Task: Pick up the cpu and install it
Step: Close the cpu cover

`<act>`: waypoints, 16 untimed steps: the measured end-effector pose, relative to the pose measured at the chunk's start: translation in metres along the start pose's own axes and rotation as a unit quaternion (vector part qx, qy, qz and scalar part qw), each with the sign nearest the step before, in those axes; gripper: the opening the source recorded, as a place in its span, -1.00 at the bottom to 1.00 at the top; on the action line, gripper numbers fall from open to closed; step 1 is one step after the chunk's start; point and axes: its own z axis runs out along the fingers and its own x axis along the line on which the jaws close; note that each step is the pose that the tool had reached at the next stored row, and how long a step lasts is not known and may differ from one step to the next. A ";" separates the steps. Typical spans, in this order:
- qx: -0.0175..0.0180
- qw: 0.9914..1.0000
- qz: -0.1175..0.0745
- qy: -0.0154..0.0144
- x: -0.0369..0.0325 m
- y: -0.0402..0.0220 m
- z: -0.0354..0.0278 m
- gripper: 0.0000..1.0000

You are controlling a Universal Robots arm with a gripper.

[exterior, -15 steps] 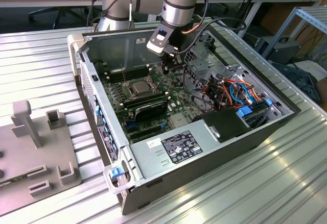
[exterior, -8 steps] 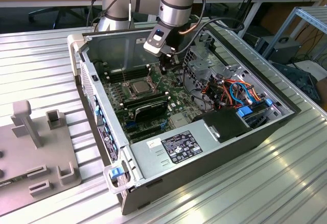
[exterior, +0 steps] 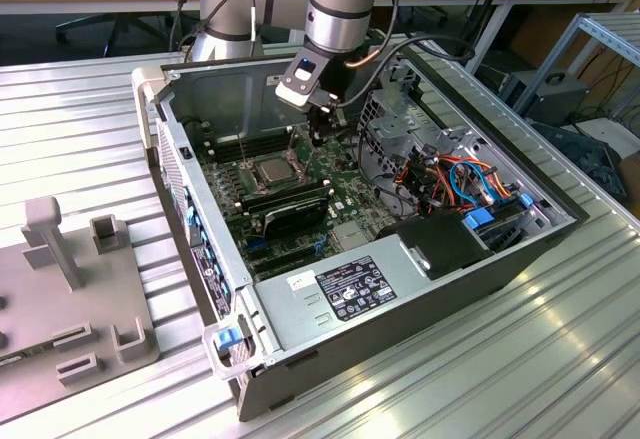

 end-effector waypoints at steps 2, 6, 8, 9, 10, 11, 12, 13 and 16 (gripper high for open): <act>-0.001 1.000 0.000 0.000 0.0000 -0.0040 -0.0002 -0.79; -0.001 1.000 0.000 0.000 0.0002 -0.0134 -0.0008 -0.79; -0.002 1.000 0.000 0.000 0.0002 -0.0166 -0.0010 -0.79; -0.002 1.000 0.000 0.000 0.0002 -0.0178 -0.0010 -0.79; -0.002 1.000 0.000 0.000 0.0002 -0.0183 -0.0010 -0.79; -0.002 1.000 0.000 0.000 0.0002 -0.0186 -0.0011 -0.79; -0.002 1.000 0.000 0.000 0.0002 -0.0187 -0.0010 -0.79; -0.002 1.000 0.000 0.000 0.0002 -0.0189 -0.0010 -0.79; -0.002 1.000 0.000 0.000 0.0004 -0.0232 -0.0009 -0.79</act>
